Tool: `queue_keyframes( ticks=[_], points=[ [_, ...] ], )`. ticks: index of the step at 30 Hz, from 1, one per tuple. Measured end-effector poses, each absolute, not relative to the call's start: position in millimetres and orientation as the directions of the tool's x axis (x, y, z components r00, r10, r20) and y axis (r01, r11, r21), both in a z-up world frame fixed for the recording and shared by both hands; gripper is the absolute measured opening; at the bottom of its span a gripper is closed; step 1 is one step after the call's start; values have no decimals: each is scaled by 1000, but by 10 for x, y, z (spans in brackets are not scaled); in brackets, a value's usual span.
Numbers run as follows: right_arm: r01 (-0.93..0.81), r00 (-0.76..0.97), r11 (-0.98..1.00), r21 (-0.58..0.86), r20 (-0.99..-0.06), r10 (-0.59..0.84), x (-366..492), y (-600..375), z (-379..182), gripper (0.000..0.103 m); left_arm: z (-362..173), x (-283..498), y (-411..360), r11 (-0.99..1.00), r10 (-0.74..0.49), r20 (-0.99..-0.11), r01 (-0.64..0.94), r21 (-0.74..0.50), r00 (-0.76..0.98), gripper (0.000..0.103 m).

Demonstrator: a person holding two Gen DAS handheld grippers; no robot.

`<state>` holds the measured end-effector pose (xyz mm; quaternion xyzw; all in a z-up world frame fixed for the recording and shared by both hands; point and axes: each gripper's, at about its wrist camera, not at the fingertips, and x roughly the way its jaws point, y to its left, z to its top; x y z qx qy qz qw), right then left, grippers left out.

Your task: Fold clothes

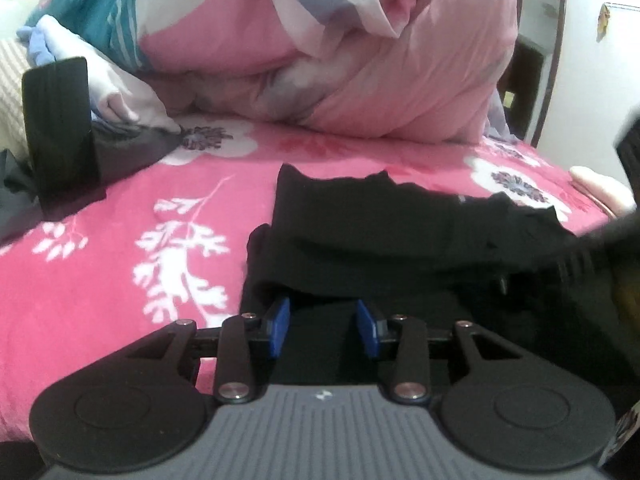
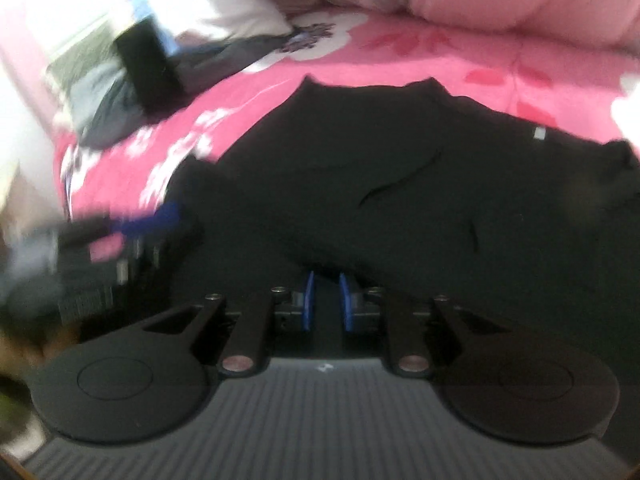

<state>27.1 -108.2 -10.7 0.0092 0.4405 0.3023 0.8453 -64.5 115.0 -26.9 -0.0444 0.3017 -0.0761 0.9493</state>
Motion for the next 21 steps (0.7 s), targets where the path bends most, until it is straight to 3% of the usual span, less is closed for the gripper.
queue_keyframes(
  ticks=[7, 9, 17, 21],
  points=[
    [-284, 569, 862, 420, -650, 504, 751, -1446, 99, 15, -246, -609, 1321, 966, -244, -564, 147, -211, 789, 38],
    [-291, 562, 834, 469, -622, 546, 674, -1517, 180, 15, -245, -589, 1355, 962, -258, -564, 153, -227, 785, 38],
    [-503, 356, 785, 362, -740, 570, 360, -1028, 138, 16, -189, -406, 1397, 953, -296, -585, 192, -235, 755, 39],
    [-501, 341, 787, 361, -753, 563, 583, -829, 36, 16, -136, -286, 1371, 953, -303, -605, 235, -191, 736, 43]
  ],
)
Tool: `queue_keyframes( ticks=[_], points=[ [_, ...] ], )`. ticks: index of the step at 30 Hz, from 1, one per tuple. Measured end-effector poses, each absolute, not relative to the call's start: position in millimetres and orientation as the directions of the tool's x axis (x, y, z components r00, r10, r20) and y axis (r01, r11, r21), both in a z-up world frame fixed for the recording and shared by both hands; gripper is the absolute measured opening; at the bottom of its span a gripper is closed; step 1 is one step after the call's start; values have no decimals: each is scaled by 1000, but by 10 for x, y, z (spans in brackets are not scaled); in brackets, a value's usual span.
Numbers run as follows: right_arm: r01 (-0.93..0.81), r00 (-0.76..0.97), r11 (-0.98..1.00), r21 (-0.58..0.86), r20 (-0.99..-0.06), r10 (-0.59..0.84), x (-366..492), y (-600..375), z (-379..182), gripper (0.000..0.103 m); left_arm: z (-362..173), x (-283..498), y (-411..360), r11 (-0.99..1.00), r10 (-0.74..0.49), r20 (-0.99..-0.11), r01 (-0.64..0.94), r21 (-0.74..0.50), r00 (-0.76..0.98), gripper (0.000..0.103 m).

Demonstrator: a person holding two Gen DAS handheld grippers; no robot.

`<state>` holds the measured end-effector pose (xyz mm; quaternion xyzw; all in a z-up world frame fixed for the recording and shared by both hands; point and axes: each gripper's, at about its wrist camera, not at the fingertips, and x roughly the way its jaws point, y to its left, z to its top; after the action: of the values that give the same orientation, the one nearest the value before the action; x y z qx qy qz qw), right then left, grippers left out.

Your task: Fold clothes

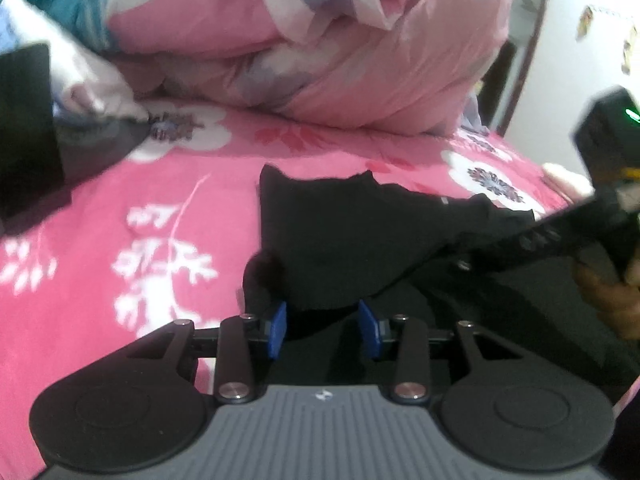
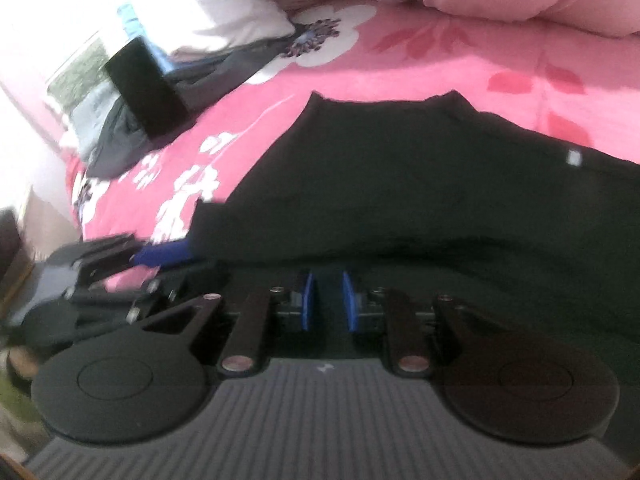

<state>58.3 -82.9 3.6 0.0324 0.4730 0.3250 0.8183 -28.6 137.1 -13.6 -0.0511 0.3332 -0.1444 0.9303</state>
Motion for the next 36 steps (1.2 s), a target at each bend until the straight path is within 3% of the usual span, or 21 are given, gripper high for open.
queue_keyframes(
  ticks=[7, 11, 15, 19, 25, 28, 32, 36],
  points=[
    [-358, 442, 805, 474, -673, 593, 889, -1130, 71, 16, -90, 12, 1456, 943, -331, -611, 228, -242, 719, 45],
    [-303, 490, 808, 505, -645, 587, 787, -1467, 93, 17, -126, 228, 1667, 917, -360, -590, 157, -367, 722, 46],
    [-235, 552, 800, 552, -602, 577, 553, -1914, 139, 19, -185, 362, 1960, 879, -330, -555, 34, -475, 763, 56],
    [-172, 625, 819, 547, -583, 520, 236, -2330, 171, 19, -221, 393, 2163, 854, -289, -551, -48, -518, 783, 56],
    [-73, 684, 909, 410, -643, 345, -186, -2818, 124, 20, -210, 298, 2065, 892, -280, -564, -6, -452, 777, 58],
    [-56, 687, 923, 382, -656, 313, -222, -2992, 53, 20, -225, 289, 1896, 919, -292, -587, 52, -390, 755, 72],
    [28, 718, 921, 388, -649, 252, -28, -3317, -99, 20, -274, 247, 1670, 969, -212, -601, 83, -234, 771, 72],
    [195, 778, 854, 483, -607, 166, 52, -3834, -217, 20, -259, 229, 1614, 979, -177, -605, 76, -189, 776, 72]
  ],
)
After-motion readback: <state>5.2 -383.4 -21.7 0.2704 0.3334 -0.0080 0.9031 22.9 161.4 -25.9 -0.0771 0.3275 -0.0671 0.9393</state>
